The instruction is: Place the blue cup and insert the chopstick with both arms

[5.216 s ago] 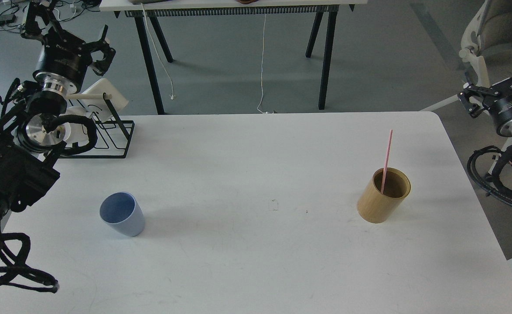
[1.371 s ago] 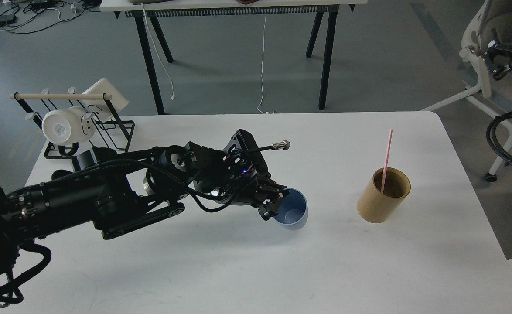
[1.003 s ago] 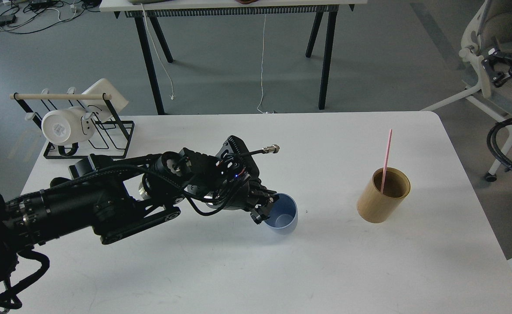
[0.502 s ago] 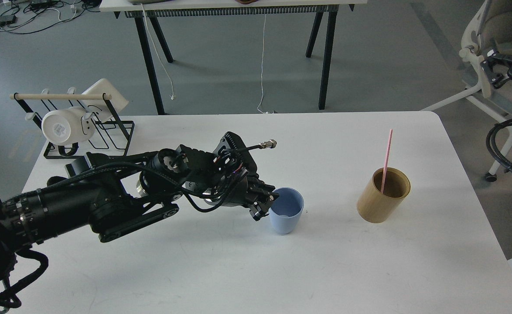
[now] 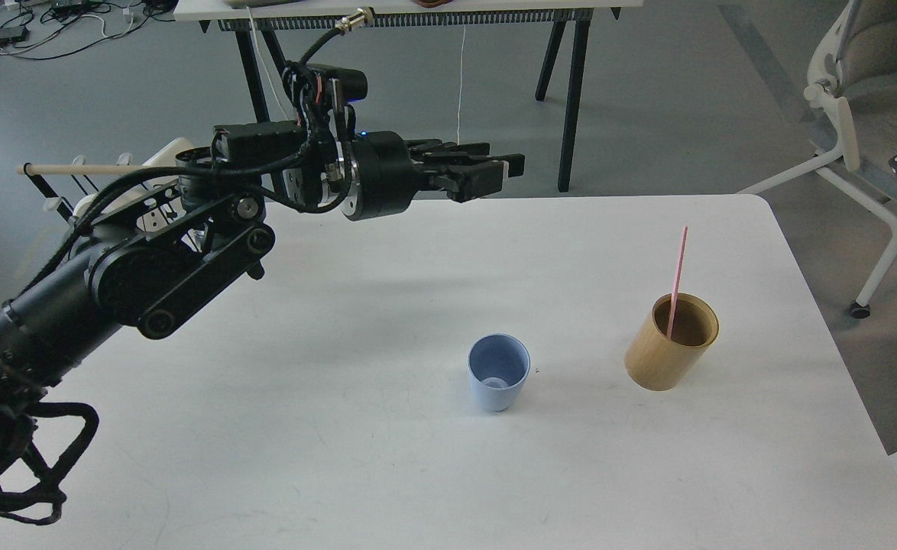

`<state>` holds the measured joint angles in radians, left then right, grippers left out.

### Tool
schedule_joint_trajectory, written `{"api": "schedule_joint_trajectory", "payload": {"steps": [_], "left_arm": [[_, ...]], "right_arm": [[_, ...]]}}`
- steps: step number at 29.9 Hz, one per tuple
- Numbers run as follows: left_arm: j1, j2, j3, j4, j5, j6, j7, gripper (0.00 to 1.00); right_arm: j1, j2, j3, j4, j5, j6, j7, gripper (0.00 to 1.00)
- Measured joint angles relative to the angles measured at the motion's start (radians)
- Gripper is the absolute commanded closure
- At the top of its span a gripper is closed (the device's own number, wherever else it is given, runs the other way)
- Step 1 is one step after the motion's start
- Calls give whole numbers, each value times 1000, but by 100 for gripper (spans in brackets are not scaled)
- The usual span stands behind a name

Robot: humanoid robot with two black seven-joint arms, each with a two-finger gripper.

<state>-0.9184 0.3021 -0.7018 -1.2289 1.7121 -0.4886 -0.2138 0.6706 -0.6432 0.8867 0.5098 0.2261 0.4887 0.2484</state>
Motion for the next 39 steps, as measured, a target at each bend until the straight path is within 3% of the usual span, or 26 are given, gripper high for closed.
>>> {"api": "schedule_joint_trajectory", "payload": {"steps": [11,22,28,39], "left_arm": [[-14,5,-92,211,-722,0,-9,0],[-13,15,-115,593,-1625,0,-5,0],[-15,42,-138,716,-1810,0,-12,0],[-1,45,-142,736,-1899,0,-41,0]], "right_arm": [[-100,-124,0,200,-15,0,7,1],[-99,-141,5,251,-229,0,15,1],[-71,-147,4,362,-463,0,14,1],[-7,-171,1,548,-1026,-134,11,1]]}}
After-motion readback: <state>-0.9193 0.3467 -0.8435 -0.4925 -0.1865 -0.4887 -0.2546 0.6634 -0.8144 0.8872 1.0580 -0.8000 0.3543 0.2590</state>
